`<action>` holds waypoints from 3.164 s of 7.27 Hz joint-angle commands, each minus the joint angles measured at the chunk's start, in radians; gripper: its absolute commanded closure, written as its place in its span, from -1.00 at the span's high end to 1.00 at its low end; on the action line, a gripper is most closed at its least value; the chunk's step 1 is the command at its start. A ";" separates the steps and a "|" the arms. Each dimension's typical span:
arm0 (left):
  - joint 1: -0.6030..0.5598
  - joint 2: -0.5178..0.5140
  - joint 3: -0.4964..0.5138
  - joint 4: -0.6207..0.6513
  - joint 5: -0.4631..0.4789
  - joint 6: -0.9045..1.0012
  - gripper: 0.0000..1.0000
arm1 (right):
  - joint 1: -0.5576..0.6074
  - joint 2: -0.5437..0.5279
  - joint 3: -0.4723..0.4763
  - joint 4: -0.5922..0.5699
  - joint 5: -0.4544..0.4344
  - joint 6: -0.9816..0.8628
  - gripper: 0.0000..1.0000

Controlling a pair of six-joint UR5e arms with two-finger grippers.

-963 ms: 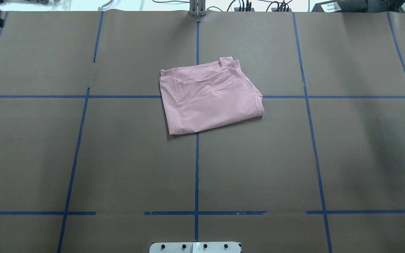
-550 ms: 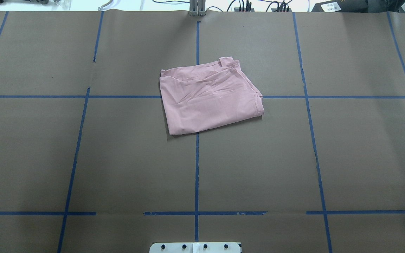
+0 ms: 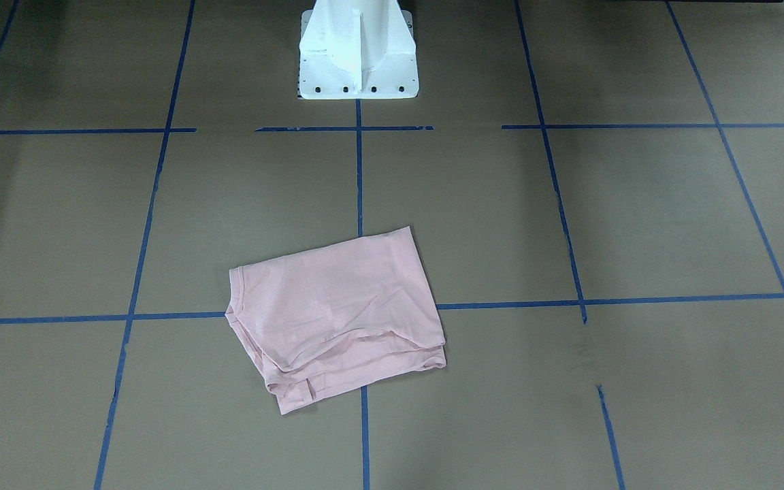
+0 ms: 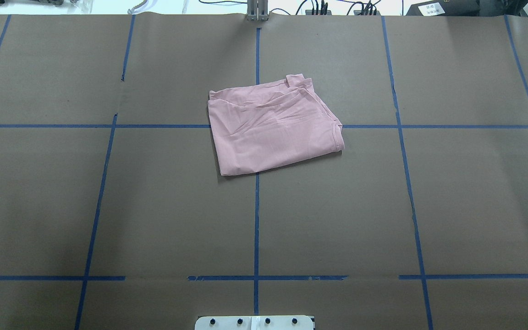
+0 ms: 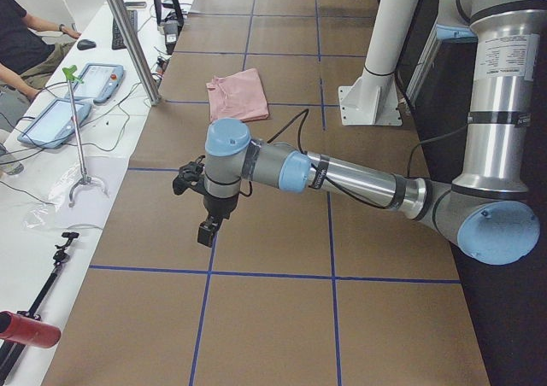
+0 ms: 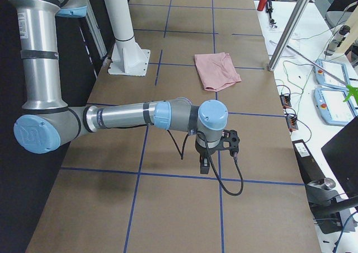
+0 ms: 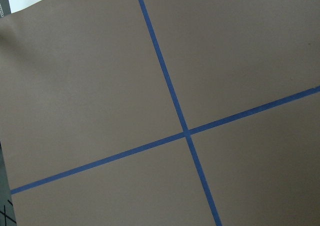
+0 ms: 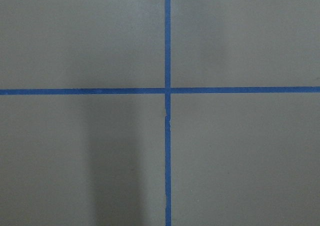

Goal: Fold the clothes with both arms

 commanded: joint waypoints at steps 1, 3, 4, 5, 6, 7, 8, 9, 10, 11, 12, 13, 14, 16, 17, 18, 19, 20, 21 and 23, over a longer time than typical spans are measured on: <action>0.001 0.023 0.039 -0.053 -0.005 -0.001 1.00 | -0.001 -0.030 0.032 0.000 0.008 0.020 1.00; 0.004 0.013 0.010 0.070 -0.048 -0.003 1.00 | -0.007 -0.024 0.041 0.002 0.010 0.020 1.00; 0.022 0.011 0.010 0.126 -0.120 -0.004 1.00 | -0.010 -0.021 0.041 0.002 0.013 0.022 1.00; 0.038 0.013 0.018 0.151 -0.117 -0.004 1.00 | -0.012 -0.021 0.041 0.002 0.013 0.022 1.00; 0.040 0.020 0.025 0.153 -0.113 0.000 1.00 | -0.012 -0.024 0.040 0.002 0.011 0.020 1.00; 0.040 0.023 0.030 0.153 -0.108 0.000 1.00 | -0.012 -0.032 0.035 0.000 0.011 0.020 1.00; 0.040 0.031 0.028 0.151 -0.102 0.000 1.00 | -0.013 -0.044 0.017 0.002 0.008 0.018 1.00; 0.040 0.031 0.030 0.151 -0.102 0.000 1.00 | -0.013 -0.053 -0.024 0.069 0.004 0.017 1.00; 0.040 0.031 0.030 0.151 -0.102 0.000 1.00 | -0.012 -0.064 -0.075 0.170 0.002 0.020 1.00; 0.040 0.031 0.030 0.151 -0.102 0.000 1.00 | -0.013 -0.064 -0.081 0.187 0.005 0.078 1.00; 0.040 0.031 0.030 0.151 -0.102 0.000 1.00 | -0.015 -0.064 -0.080 0.200 0.004 0.101 1.00; 0.040 0.031 0.031 0.149 -0.102 0.000 1.00 | -0.027 -0.063 -0.080 0.203 0.002 0.110 1.00; 0.040 0.031 0.031 0.149 -0.102 0.000 1.00 | -0.042 -0.061 -0.080 0.203 0.002 0.152 1.00; 0.040 0.031 0.039 0.151 -0.110 -0.111 1.00 | -0.046 -0.060 -0.071 0.204 0.004 0.161 1.00; 0.040 0.031 0.039 0.151 -0.117 -0.184 1.00 | -0.046 -0.060 -0.067 0.204 0.005 0.161 1.00; 0.040 0.031 0.039 0.153 -0.119 -0.187 1.00 | -0.044 -0.056 -0.067 0.204 0.007 0.161 1.00; 0.040 0.031 0.039 0.153 -0.121 -0.187 1.00 | -0.044 -0.056 -0.063 0.203 0.008 0.161 1.00; 0.040 0.031 0.039 0.153 -0.121 -0.187 1.00 | -0.044 -0.056 -0.060 0.203 0.010 0.161 1.00; 0.040 0.031 0.039 0.151 -0.121 -0.187 1.00 | -0.044 -0.055 -0.060 0.203 0.011 0.161 1.00; 0.040 0.031 0.038 0.148 -0.121 -0.187 1.00 | -0.044 -0.053 -0.060 0.203 0.014 0.161 1.00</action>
